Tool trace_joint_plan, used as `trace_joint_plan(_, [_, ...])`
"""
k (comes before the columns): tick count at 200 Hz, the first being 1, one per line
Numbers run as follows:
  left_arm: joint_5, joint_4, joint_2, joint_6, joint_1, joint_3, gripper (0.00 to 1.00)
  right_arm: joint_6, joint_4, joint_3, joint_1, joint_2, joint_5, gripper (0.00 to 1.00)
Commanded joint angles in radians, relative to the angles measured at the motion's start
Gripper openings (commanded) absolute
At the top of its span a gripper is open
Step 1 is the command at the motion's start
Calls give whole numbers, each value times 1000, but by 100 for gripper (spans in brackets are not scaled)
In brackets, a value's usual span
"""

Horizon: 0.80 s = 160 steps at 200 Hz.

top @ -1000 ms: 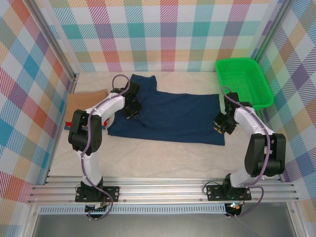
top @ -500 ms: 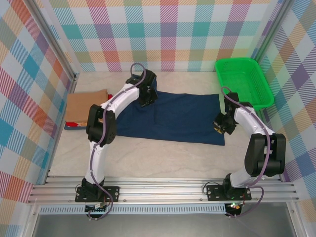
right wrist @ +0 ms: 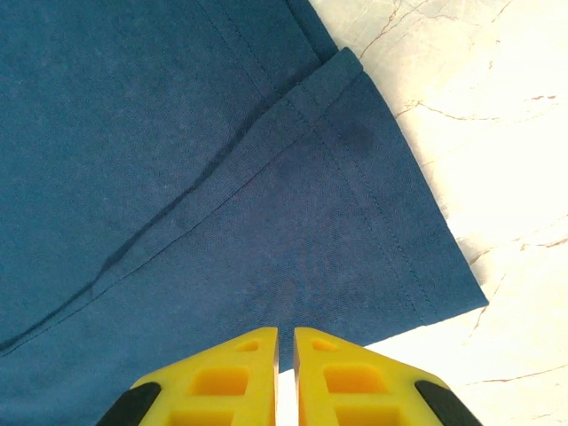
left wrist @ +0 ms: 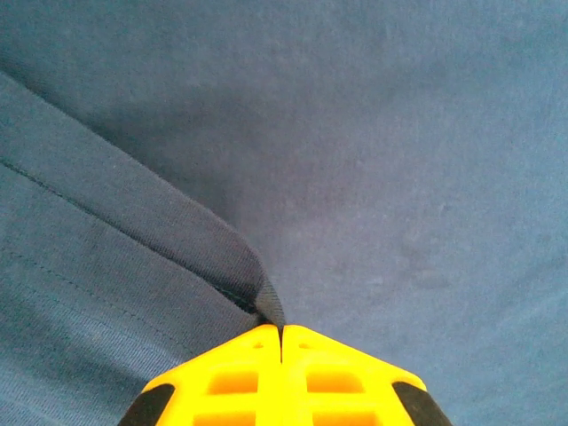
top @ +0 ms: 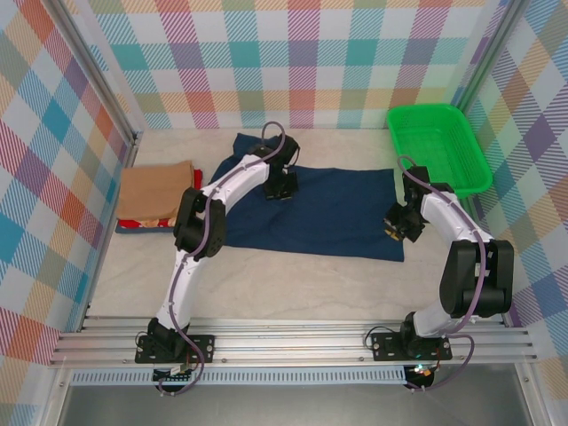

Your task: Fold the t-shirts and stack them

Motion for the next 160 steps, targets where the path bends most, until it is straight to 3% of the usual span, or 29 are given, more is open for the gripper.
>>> trace_joint_plan(1, [-16, -26, 3, 33, 0, 17, 0, -20, -26, 30, 8, 23, -21, 13])
trace_joint_plan(15, [-34, -35, 12, 36, 0, 34, 1, -23, -28, 30, 7, 28, -24, 13])
trace_joint_plan(19, [-44, -40, 18, 37, 0, 42, 6, -23, -29, 30, 8, 28, -23, 13])
trace_joint_plan(29, [-103, -83, 24, 30, 0, 72, 32, -23, -29, 27, 8, 27, -21, 15])
trace_joint_plan(42, [-158, -94, -2, 16, 6, 69, 52, -24, -27, 22, 8, 24, -20, 19])
trace_joint_plan(62, [-233, -114, -82, -15, 20, 52, 64, -9, -18, 2, -3, 18, -13, 25])
trace_joint_plan(79, [-275, -117, -191, -58, 43, -55, 65, 9, 3, -29, -20, 1, -7, 32])
trace_joint_plan(99, [-217, -56, -354, -136, 116, -305, 63, 23, 42, -66, -70, -14, -17, 35])
trace_joint_plan(129, [-116, 38, -538, -166, 220, -648, 48, 2, 81, -46, -102, 25, -1, 31])
trace_joint_plan(160, [-134, 64, -581, -180, 244, -791, 38, 24, 156, -42, -102, 67, 22, 35])
